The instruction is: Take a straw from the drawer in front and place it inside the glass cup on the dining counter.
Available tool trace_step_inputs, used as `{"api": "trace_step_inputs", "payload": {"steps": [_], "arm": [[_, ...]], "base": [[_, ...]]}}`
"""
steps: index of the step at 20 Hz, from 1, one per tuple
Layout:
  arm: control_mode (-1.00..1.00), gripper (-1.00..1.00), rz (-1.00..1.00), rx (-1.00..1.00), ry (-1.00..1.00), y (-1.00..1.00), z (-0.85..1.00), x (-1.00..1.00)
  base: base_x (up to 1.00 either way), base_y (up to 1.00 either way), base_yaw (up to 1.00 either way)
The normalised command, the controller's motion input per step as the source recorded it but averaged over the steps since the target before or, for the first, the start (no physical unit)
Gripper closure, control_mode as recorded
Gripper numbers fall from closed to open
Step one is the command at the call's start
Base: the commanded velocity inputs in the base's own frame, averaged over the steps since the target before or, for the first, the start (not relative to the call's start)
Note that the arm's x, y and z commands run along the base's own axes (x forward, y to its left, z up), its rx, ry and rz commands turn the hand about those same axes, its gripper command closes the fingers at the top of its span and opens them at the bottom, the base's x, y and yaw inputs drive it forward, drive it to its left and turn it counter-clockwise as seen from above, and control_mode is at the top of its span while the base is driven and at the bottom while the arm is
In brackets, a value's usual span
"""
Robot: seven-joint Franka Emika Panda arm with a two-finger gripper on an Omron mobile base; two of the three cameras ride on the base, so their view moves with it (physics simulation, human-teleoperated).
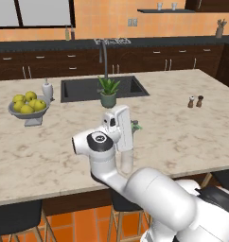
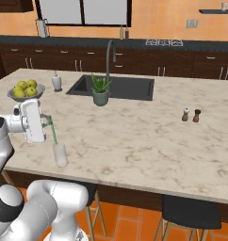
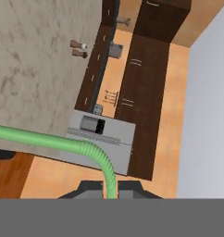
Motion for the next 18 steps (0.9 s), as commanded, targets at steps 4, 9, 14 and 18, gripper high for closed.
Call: {"api": "trace_step_inputs", "payload": {"steps": [4, 9, 14, 18], "arm": [[-1.0, 1.0, 0.0, 0.0, 0.0, 0.0, -0.2, 0.05], [-1.0, 1.0, 0.0, 0.0, 0.0, 0.02, -0.26, 0.23], [-1.0, 1.0, 0.0, 0.0, 0.0, 0.1, -0.11, 0.39], [-1.0, 1.0, 0.0, 0.0, 0.01, 0.11, -0.18, 0.06]], "base": [[0.0, 0.0, 0.0], [0.0, 0.0, 0.0], [0.0, 0.0, 0.0], [0.0, 0.0, 0.0]]}}
